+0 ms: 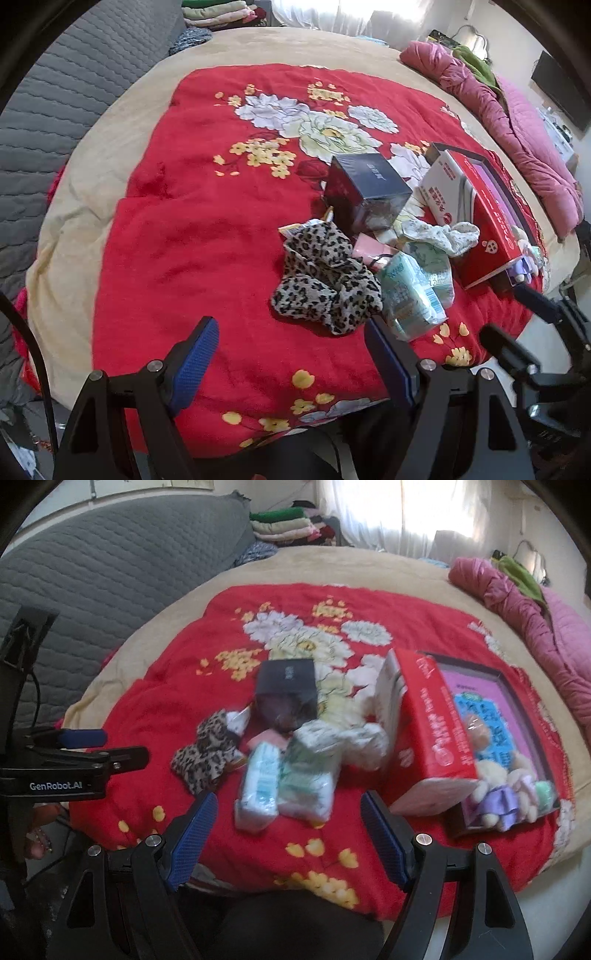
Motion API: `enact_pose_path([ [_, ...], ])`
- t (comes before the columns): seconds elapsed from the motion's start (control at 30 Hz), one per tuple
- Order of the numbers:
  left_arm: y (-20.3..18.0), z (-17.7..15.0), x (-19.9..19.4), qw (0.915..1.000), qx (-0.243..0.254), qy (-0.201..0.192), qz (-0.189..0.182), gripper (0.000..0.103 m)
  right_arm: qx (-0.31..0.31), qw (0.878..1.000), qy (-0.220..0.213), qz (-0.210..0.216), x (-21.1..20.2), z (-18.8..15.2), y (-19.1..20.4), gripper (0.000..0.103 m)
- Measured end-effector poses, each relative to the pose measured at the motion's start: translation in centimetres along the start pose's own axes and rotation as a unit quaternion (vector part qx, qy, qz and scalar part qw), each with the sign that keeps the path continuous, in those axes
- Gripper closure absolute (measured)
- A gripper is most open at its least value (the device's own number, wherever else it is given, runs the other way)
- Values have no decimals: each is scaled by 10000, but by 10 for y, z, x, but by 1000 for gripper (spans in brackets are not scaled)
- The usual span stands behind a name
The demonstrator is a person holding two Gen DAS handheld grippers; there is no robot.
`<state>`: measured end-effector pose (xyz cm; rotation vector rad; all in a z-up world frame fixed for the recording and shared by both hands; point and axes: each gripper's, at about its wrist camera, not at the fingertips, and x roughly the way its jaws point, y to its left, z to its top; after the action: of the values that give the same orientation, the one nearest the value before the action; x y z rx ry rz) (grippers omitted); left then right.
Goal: Organize soft objects
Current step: 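Reach the right gripper to the white tissue pack and close on it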
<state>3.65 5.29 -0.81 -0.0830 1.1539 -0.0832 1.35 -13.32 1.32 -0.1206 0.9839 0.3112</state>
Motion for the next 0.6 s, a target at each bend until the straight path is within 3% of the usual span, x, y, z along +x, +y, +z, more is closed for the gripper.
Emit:
enact_pose_path([
  [0.3,-3,-5,26,9995,-62,87,-308,23,100,9994,291,184,35,-8,6,22],
  [0.6,8,-2,51,9964,-442,188,-703,23,134,9985,466,272,64,-8,12,26],
])
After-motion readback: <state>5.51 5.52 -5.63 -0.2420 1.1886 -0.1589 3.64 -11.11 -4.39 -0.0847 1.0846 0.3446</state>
